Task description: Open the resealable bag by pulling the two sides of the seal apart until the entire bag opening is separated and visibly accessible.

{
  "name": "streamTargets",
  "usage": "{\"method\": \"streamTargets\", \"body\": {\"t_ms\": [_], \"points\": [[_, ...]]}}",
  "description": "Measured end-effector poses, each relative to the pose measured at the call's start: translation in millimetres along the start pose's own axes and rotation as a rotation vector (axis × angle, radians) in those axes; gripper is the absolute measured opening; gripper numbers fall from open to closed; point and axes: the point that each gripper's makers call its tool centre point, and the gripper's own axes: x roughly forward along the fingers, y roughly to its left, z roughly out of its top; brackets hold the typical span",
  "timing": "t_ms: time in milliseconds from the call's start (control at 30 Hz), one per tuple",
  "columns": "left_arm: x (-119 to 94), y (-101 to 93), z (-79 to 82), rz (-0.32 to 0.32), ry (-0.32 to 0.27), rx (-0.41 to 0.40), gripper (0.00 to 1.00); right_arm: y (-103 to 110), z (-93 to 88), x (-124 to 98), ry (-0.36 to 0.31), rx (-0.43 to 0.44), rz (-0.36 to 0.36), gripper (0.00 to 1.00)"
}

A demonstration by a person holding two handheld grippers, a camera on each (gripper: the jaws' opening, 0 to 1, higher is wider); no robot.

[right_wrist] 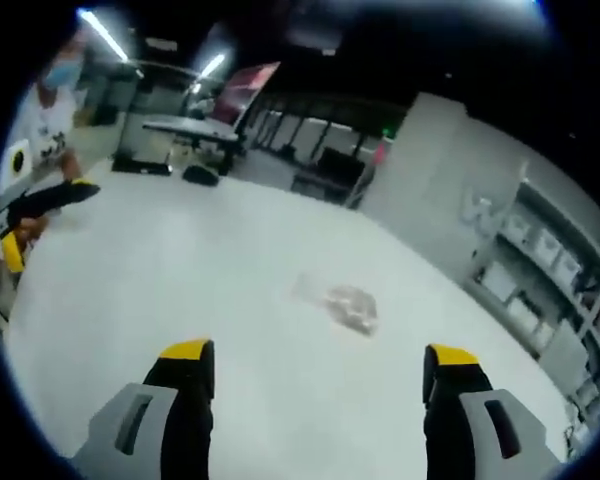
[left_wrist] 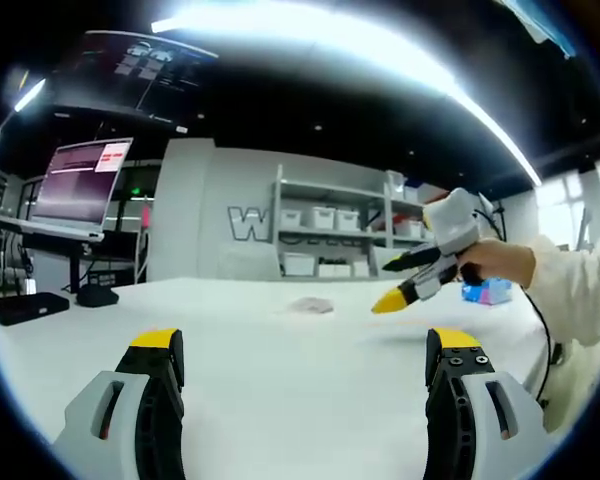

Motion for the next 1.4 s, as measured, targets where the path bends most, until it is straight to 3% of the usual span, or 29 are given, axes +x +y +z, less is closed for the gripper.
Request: {"method": "streamTargets", "body": {"t_ms": [533, 733, 867, 1133, 1400], "points": [[1, 1.6, 0.3, 0.000, -0.002, -0.004, 1.00, 0, 4.3, 10, -0.015, 0.022, -0.006, 0.86], [1, 4.0, 2.5, 0.005, -0.006, -0.003, 1.00, 0, 8.4, 17, -0.039, 0.083, -0.007, 0.85], [1, 3.7, 2.4, 0.003, -0.004, -0.002, 1.00, 0, 10.3, 23, -0.066, 0.180, 0.006, 0.86], [1, 5.6, 2.7, 0.007, -0.004, -0.002, 1.00, -7, 9.9, 31, -0.089, 0.292, -0.001, 0.84], [1, 7.6, 2.3, 0.012, -0.002, -0.002, 1.00, -5, 8.9, 36, -0.078, 0.293, 0.003, 0.83]]}}
